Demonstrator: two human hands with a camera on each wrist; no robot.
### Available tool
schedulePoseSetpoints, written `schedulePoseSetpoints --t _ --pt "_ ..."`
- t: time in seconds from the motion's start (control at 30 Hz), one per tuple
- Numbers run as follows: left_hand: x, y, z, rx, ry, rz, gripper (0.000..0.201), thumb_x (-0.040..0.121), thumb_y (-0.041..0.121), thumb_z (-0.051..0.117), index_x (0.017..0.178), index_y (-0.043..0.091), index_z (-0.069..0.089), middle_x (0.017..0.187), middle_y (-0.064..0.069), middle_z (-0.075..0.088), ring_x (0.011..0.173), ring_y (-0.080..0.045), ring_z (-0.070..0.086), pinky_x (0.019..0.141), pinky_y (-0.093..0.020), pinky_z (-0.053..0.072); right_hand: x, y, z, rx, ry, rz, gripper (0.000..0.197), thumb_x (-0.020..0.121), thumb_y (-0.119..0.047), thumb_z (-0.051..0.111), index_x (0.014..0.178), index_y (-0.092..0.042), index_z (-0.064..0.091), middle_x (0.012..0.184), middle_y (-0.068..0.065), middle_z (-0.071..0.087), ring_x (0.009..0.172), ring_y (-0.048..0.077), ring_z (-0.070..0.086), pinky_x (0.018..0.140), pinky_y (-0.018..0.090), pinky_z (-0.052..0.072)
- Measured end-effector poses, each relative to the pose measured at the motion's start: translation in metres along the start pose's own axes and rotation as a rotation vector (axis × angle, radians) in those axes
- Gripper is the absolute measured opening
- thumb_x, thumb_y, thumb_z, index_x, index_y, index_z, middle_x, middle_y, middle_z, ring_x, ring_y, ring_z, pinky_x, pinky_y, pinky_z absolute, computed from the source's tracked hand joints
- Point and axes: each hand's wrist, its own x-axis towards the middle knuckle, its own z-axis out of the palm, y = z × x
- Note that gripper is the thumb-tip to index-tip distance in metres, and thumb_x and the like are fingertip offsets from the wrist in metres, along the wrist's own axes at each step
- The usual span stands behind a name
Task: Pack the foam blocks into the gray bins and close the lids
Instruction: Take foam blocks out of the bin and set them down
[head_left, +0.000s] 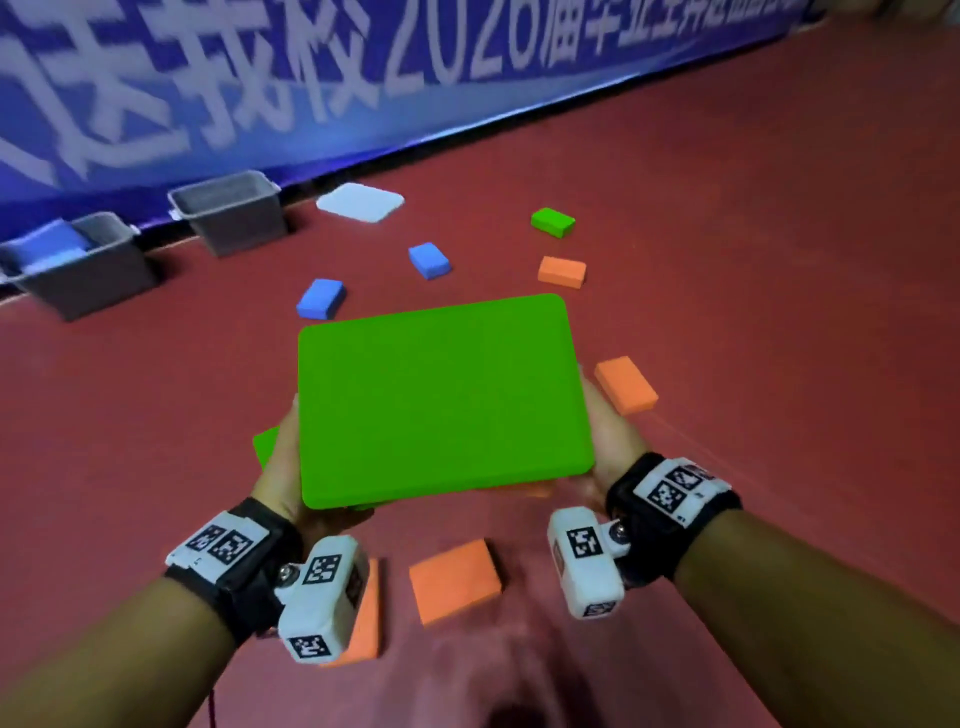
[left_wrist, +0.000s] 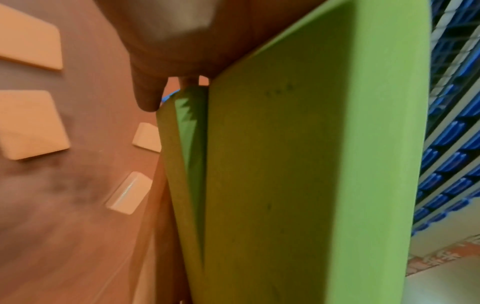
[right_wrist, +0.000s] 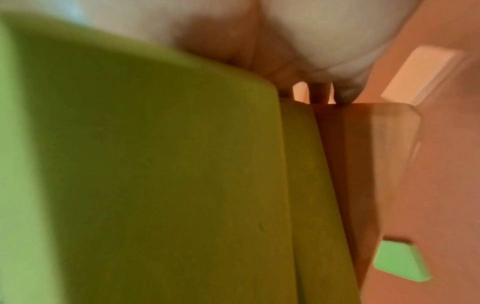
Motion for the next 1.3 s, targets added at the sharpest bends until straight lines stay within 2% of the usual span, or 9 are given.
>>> schedulePoseSetpoints --t 0.2,0.33,0.47,0.63,0.73,0.87,1.07,1.17,1.3 --pt "-0.083 0.134 -0.041 -0.100 -0.088 0.196 0.041 0.079 0.068 0.055 0.073 0.027 0.059 0.069 0.002 0.059 0.056 -0.021 0.057 0.060 -0.030 0.050 -0.052 -0.098 0.132 0.061 -0.223 -0.125 0.053 0.089 -0.056 0.060 0.124 -0.017 0.066 0.119 0.012 0.069 0.110 0.030 0.065 0.106 0.049 0.042" --pt "-0.097 0.189 -0.066 -0.158 0.014 0.307 0.039 0.067 0.067 0.066 0.085 0.034 0.056 0.086 0.000 0.055 0.073 -0.021 0.053 0.077 -0.037 0.045 -0.058 -0.137 0.188 0.070 -0.347 -0.168 0.043 0.091 -0.051 0.059 0.116 -0.018 0.071 0.108 0.009 0.073 0.092 0.024 0.070 0.088 0.039 0.051" --pt "-0.100 0.218 -0.075 -0.186 -0.027 0.290 0.040 0.083 0.061 0.053 0.062 0.026 0.054 0.055 0.005 0.055 0.046 -0.016 0.054 0.052 -0.025 0.050 -0.040 -0.159 0.226 0.054 -0.398 -0.170 0.030 0.093 -0.049 0.057 0.090 -0.023 0.071 0.077 0.002 0.073 0.066 0.019 0.069 0.064 0.030 0.050" --pt "-0.088 0.249 -0.090 -0.218 0.055 0.353 0.042 0.077 0.062 0.059 0.058 0.026 0.046 0.048 0.009 0.046 0.043 -0.015 0.046 0.055 -0.025 0.036 -0.006 -0.179 0.266 0.037 -0.510 -0.137 0.036 0.098 -0.044 0.047 0.083 -0.017 0.067 0.069 0.004 0.072 0.058 0.018 0.068 0.052 0.025 0.053" --pt "-0.082 0.266 -0.099 -0.234 0.183 0.406 0.046 0.083 0.058 0.054 0.054 0.025 0.041 0.043 0.011 0.041 0.038 -0.011 0.040 0.054 -0.024 0.033 0.019 -0.187 0.296 -0.003 -0.592 -0.105 0.042 0.098 -0.046 0.045 0.083 -0.018 0.073 0.076 0.006 0.074 0.065 0.020 0.070 0.066 0.032 0.054" --pt "-0.090 0.285 -0.112 -0.187 0.316 0.476 0.046 0.094 0.047 0.042 0.054 0.025 0.036 0.035 0.008 0.035 0.025 -0.009 0.033 0.034 -0.012 0.033 0.044 -0.193 0.355 -0.070 -0.704 -0.053 0.044 0.096 -0.047 0.048 0.079 -0.021 0.079 0.084 0.008 0.075 0.069 0.022 0.071 0.082 0.039 0.050" --pt "-0.087 0.315 -0.157 -0.223 0.401 0.526 0.070 0.100 0.049 0.033 0.038 0.022 0.050 0.031 0.003 0.041 0.020 -0.012 0.038 0.029 -0.017 0.038 0.077 -0.170 0.447 -0.101 -0.720 0.033 0.053 0.083 -0.051 0.064 0.119 -0.013 0.070 0.115 0.018 0.069 0.100 0.034 0.066 0.098 0.053 0.048" --pt "-0.073 0.332 -0.190 -0.211 0.436 0.491 0.050 0.098 0.052 0.033 0.060 0.021 0.044 0.032 0.002 0.042 0.021 -0.014 0.040 0.028 -0.020 0.039 0.100 -0.155 0.490 -0.106 -0.726 0.095 0.038 0.091 -0.048 0.057 0.095 -0.015 0.076 0.092 0.013 0.074 0.078 0.028 0.070 0.079 0.041 0.055" --pt "-0.040 0.363 -0.253 -0.227 0.436 0.447 0.047 0.094 0.056 0.036 0.062 0.022 0.040 0.033 0.003 0.043 0.022 -0.014 0.040 0.030 -0.019 0.039 0.124 -0.135 0.563 -0.110 -0.738 0.120 0.035 0.091 -0.040 0.055 0.078 -0.015 0.075 0.072 0.008 0.073 0.059 0.021 0.069 0.062 0.029 0.055"
